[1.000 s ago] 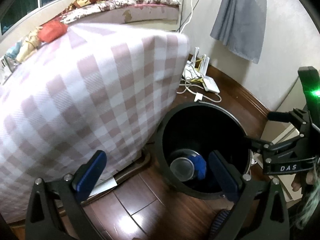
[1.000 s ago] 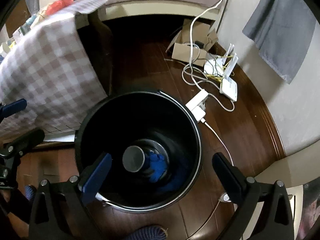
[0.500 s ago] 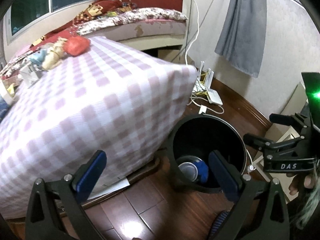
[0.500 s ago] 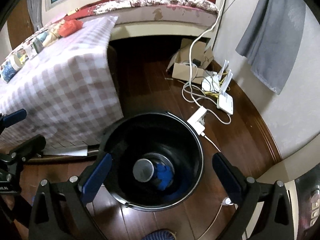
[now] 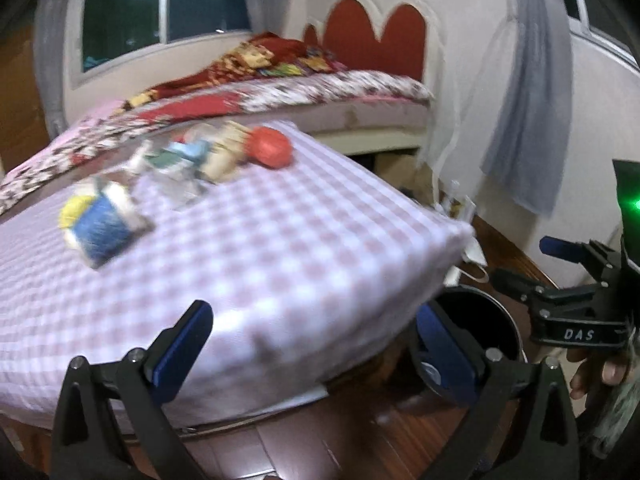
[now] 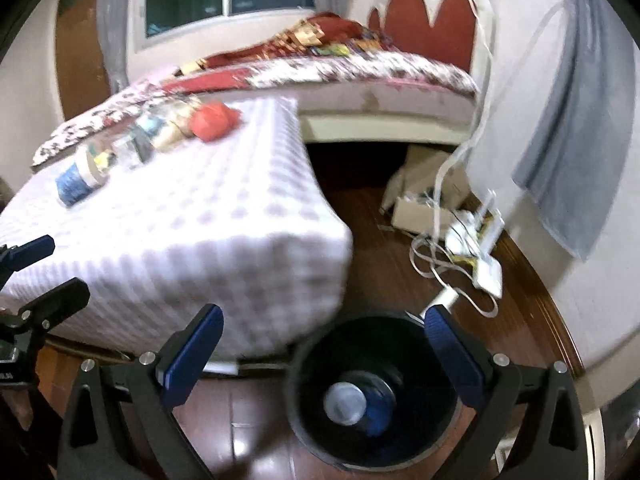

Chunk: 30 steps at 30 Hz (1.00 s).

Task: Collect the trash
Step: 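Move both open tools back over the table toward the remaining trash, then grasp the blue-and-white paper cup with the left tool while the right tool grasps the green carton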

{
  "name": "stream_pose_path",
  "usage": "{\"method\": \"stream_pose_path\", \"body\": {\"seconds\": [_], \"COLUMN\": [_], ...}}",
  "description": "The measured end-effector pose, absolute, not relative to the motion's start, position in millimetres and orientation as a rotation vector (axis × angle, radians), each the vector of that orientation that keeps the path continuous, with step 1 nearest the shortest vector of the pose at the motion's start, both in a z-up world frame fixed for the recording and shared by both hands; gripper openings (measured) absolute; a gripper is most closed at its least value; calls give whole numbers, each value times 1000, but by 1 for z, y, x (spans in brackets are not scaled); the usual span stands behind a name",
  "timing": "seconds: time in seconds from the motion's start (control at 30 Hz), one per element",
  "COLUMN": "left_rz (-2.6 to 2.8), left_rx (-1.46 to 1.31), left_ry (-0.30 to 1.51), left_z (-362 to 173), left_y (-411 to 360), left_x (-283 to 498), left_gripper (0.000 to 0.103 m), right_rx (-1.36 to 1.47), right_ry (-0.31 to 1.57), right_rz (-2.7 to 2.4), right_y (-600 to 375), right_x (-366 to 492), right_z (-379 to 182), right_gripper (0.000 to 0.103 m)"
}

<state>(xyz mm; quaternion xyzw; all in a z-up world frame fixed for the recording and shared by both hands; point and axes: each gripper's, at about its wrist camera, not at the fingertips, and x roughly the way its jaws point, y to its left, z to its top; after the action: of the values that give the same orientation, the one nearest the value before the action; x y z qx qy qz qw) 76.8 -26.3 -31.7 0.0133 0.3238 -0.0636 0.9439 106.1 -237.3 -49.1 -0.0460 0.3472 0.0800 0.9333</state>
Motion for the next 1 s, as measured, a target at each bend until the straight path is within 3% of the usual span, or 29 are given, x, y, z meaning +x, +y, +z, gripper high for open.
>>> {"method": "stream_pose_path", "body": {"seconds": [0.53,1.0], "left_rz": [145,142], "left_rx": [-48,58], "left_ry": [629,634], "left_z": [-27,-37], "left_y": [112,157], "left_x": [94,154], "left_gripper": [102,102], "right_rx": [-152,-240], "right_ry": [661,682], "right_rz": [370,390], "right_y": [-119,-59], "right_x": [138,187], "right_z": [-28,-22], "right_gripper": [102,102]}}
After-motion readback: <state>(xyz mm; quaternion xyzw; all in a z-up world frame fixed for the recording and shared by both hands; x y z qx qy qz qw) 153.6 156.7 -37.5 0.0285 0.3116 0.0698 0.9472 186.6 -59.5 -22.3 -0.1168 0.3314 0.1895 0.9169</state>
